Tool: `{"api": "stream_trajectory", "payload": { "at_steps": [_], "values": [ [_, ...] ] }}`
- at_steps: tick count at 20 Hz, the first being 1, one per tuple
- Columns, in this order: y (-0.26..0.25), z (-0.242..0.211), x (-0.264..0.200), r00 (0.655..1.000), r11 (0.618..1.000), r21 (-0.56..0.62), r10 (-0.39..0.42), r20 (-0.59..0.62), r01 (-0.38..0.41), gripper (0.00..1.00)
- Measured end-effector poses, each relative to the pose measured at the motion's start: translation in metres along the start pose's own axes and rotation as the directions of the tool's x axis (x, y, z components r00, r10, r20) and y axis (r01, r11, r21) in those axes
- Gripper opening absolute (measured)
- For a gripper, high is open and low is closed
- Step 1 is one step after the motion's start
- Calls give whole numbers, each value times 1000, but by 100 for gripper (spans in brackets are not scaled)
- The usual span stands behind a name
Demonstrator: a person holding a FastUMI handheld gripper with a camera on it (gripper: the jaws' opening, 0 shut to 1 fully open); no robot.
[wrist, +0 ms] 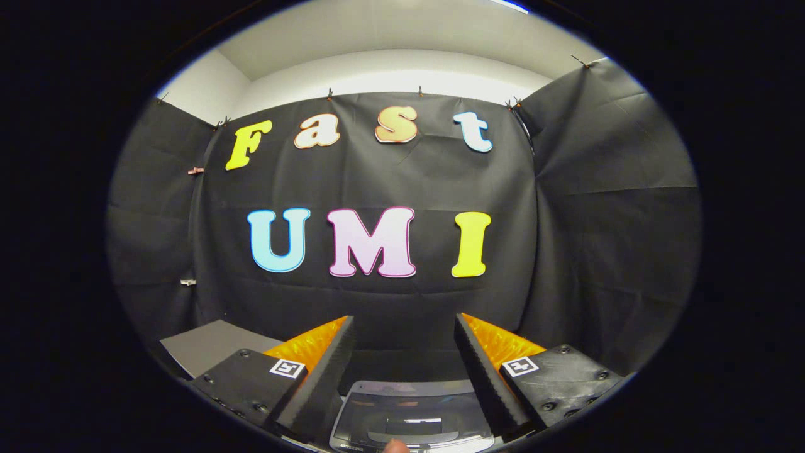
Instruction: Put the clothes into the washing machine and then close the washing machine lid.
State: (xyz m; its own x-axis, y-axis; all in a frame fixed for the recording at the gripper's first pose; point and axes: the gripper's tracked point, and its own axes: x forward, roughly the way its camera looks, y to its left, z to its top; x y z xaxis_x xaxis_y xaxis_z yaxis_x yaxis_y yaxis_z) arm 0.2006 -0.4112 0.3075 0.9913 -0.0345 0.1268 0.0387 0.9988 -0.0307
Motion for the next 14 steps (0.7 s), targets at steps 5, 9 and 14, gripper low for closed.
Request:
{"api": "stream_trajectory", "payload": {
  "at_steps": [5,9,14],
  "values": [
    [0,8,-6,999,1000,-4,-13,36,13,98],
    [0,6,-4,999,1000,-10,-21,36,21,98],
    [0,4,-2,999,999,-17,-31,33,31,98]
  ]
}}
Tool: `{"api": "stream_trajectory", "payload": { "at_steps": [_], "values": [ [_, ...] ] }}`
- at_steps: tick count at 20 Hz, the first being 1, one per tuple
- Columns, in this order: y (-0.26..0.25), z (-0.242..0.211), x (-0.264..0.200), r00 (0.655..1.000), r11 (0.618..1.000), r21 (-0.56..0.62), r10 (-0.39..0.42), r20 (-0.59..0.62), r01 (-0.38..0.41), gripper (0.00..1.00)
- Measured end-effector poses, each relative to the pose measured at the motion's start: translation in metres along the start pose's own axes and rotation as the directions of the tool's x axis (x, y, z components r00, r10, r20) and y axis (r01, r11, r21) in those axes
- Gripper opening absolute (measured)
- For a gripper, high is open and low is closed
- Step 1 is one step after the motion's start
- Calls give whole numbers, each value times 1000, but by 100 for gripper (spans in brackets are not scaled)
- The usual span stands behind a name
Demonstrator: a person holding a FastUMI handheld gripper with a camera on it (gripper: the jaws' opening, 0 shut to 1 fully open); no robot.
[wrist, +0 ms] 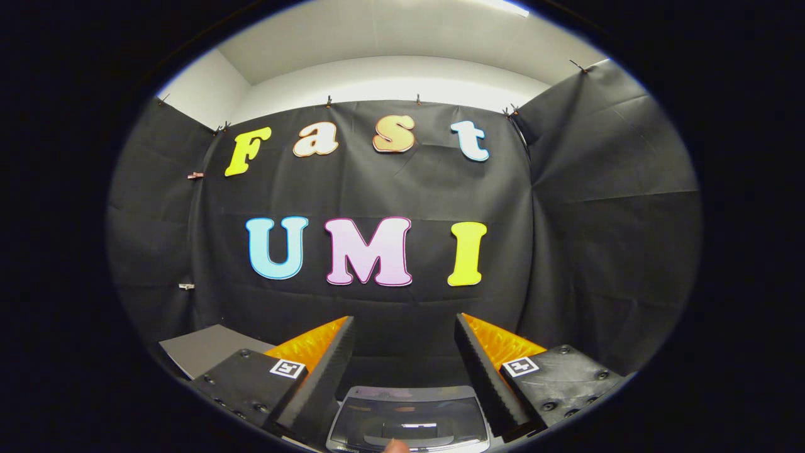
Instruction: Put the clothes into the washing machine and then close the washing machine lid.
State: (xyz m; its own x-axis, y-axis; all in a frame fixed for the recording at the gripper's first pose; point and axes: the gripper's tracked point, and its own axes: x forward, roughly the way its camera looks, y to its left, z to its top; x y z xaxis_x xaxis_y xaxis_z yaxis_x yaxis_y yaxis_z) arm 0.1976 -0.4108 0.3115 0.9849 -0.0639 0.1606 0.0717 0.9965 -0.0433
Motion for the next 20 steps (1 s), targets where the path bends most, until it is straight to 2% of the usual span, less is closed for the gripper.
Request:
{"api": "stream_trajectory", "payload": {
  "at_steps": [20],
  "values": [
    [2,1,3,1000,1000,7,-7,21,7,98]
  ]
}}
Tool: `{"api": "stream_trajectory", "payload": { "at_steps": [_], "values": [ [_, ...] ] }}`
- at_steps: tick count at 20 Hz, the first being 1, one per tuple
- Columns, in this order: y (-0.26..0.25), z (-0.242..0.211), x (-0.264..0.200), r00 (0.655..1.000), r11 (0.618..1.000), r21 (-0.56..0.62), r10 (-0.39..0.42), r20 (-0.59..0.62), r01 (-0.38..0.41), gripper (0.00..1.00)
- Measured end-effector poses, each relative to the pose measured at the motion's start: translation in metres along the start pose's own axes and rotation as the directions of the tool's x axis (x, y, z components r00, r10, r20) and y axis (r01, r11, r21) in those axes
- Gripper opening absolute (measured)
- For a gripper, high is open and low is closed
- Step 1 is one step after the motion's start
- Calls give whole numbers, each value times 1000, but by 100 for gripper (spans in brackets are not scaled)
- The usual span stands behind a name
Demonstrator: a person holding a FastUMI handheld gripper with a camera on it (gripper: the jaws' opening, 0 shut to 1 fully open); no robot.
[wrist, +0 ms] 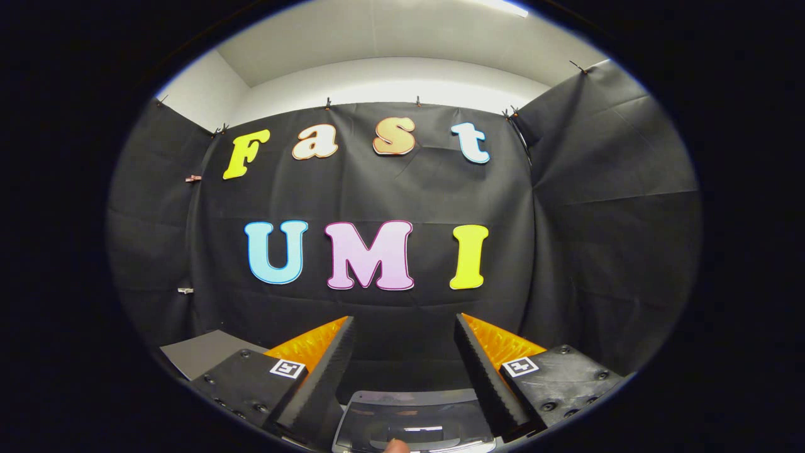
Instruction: Put the clothes into the washing machine and then close the washing machine lid.
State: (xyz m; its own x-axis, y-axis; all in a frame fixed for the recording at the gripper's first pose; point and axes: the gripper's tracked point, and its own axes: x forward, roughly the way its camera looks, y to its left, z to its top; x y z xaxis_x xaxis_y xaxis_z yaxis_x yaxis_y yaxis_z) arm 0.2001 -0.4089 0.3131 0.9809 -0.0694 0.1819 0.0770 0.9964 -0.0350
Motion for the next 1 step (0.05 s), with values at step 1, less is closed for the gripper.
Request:
{"api": "stream_trajectory", "payload": {
  "at_steps": [1],
  "values": [
    [0,0,0,1000,1000,0,0,1,0,98]
  ]
}}
